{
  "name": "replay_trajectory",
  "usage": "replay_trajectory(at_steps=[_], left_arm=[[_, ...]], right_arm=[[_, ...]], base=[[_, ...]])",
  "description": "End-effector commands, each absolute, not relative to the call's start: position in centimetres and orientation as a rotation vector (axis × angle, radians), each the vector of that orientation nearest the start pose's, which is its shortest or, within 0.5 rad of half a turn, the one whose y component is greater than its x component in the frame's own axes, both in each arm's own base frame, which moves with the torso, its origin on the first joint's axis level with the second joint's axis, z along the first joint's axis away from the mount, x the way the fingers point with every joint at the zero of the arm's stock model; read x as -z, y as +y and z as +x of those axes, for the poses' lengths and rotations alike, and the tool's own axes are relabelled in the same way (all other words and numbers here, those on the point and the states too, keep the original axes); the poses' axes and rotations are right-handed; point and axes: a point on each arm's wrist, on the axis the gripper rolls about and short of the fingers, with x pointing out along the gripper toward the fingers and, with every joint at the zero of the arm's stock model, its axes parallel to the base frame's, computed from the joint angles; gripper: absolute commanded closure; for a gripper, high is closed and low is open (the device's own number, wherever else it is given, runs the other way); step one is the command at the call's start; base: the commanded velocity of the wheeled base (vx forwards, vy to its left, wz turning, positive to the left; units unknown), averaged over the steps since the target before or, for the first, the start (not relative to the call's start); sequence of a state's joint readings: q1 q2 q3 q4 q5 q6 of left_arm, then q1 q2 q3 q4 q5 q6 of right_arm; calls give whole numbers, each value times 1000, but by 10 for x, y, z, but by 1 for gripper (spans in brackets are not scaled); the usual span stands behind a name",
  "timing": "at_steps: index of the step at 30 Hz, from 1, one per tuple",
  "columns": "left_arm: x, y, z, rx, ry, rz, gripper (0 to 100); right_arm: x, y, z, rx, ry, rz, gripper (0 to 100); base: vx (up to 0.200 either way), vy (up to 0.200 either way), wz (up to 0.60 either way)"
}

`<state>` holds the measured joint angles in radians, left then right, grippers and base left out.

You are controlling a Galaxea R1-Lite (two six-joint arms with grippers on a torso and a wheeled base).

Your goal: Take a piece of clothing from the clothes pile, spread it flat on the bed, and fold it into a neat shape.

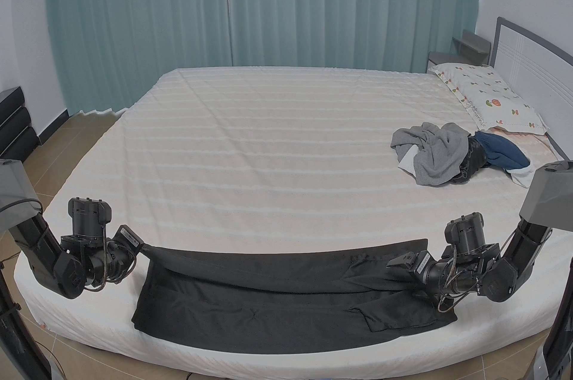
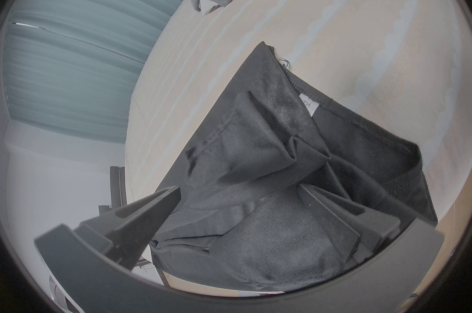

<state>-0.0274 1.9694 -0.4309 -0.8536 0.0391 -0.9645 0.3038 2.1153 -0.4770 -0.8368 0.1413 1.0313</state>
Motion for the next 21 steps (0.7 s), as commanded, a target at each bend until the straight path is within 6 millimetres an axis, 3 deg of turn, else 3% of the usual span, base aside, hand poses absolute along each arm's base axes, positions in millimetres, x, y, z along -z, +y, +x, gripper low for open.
replay_trajectory(at_steps=[1, 5, 6, 15, 21], left_arm=[[-40, -7, 277, -340, 622, -903, 100], [-39, -7, 277, -340, 624, -903, 100], [-40, -7, 277, -340, 622, -903, 100], [-39, -7, 277, -340, 624, -901, 100], [-44, -7, 284, -326, 597, -905, 100]], right_arm=[[0, 88, 282, 53, 937, 914, 0], [0, 87, 286, 70, 929, 942, 0], [1, 87, 286, 71, 931, 941, 100], [1, 87, 286, 75, 927, 938, 100], [-15, 82, 299, 55, 850, 966, 100]], base=[[0, 0, 0], [0, 0, 0], [0, 0, 0], [0, 0, 0], [0, 0, 0]])
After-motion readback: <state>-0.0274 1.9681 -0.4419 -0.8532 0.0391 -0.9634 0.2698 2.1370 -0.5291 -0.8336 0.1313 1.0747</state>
